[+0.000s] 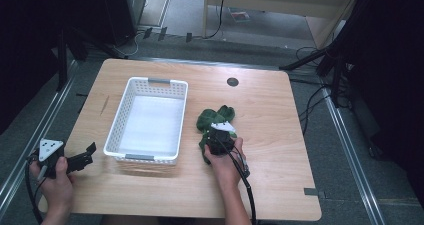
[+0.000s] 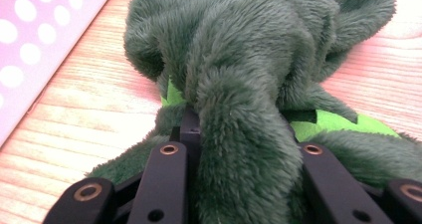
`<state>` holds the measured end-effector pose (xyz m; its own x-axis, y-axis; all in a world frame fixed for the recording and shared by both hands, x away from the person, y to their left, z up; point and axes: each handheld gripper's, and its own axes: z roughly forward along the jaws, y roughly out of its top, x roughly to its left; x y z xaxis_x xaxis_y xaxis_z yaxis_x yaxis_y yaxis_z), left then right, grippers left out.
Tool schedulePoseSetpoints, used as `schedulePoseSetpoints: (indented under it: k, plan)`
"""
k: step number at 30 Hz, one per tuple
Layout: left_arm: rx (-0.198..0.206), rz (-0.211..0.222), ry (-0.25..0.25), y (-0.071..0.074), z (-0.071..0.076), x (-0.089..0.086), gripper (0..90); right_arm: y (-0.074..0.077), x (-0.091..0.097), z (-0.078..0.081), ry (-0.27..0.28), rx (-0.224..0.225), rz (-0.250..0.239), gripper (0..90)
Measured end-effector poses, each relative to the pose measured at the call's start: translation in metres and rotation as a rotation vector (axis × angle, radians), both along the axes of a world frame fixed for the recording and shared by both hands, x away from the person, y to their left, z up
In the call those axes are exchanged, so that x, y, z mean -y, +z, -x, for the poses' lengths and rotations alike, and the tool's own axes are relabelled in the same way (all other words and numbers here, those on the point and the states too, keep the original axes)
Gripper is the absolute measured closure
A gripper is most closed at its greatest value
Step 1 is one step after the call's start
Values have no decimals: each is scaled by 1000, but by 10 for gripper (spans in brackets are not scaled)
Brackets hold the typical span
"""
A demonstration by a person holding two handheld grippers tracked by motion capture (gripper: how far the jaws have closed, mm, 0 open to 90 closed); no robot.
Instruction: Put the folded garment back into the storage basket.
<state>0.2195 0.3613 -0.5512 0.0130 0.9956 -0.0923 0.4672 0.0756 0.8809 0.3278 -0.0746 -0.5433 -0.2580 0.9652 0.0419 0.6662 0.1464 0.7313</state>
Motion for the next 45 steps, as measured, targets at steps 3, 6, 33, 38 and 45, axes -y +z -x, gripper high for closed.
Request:
schedulePoseSetpoints:
  k: [3, 6, 33, 38, 45]
  plan:
    - [-1, 0, -2, 0, 0, 0, 0, 1, 1, -1, -2, -11, -14, 720]
    - [-2, 1, -2, 0, 0, 0, 0, 2, 3, -1, -3, -11, -23, 725]
    - [-5, 4, -6, 0, -1, -1, 0, 87, 1, 5, -16, 102, -136, 726]
    - [-5, 4, -6, 0, -1, -1, 0, 101, -2, 4, -14, 131, -135, 725]
    - [-7, 6, -4, 0, -1, -1, 0, 117, -6, 1, -11, 146, -145, 724]
